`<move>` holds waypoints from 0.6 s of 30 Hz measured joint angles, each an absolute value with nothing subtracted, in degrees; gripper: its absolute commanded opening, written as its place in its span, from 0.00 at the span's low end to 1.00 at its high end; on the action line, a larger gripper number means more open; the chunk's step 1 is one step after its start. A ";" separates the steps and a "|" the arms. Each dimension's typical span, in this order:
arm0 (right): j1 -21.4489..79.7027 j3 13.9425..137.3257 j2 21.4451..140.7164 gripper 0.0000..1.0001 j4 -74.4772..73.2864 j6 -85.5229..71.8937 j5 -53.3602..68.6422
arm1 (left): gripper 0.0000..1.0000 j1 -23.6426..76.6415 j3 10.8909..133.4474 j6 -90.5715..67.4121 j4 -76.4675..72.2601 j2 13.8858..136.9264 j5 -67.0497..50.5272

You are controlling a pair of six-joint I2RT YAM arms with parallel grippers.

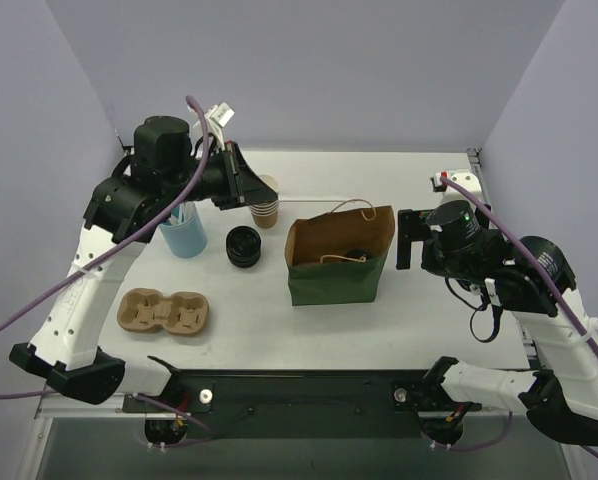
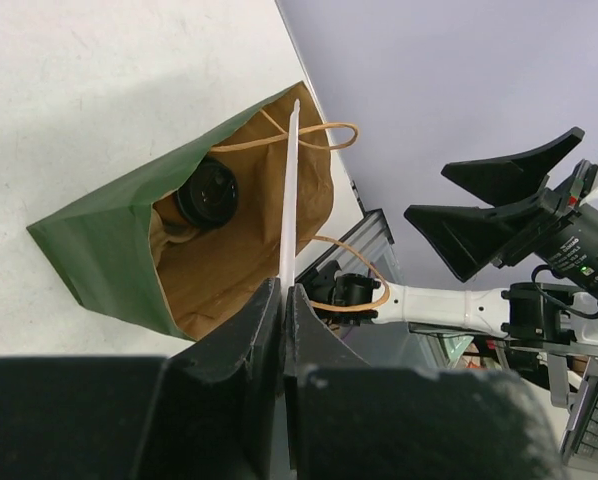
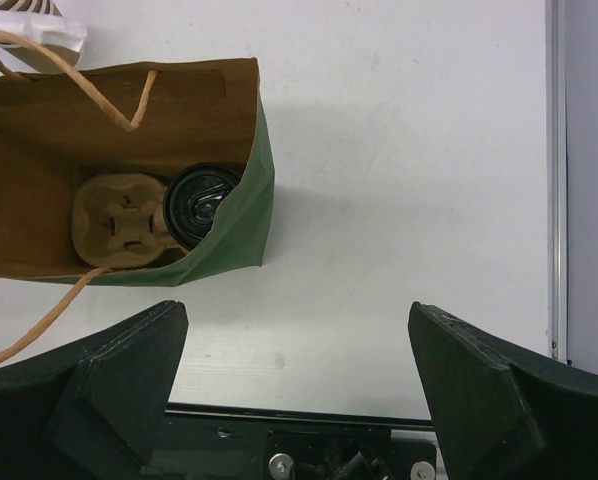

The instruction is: Pack the takeout coffee

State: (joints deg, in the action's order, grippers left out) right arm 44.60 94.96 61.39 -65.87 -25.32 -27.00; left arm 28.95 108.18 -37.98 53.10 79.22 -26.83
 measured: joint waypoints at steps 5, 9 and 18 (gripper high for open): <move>44.60 94.96 61.39 1.00 -65.80 -25.43 -27.03 | 0.00 28.95 102.69 -39.53 47.64 74.67 -26.85; 44.60 94.96 61.45 1.00 -65.80 -25.39 -26.98 | 0.00 28.77 103.13 -39.97 43.62 73.19 -26.89; 44.60 94.96 61.60 1.00 -65.78 -25.39 -26.98 | 0.00 28.75 100.73 -40.58 39.51 72.53 -30.96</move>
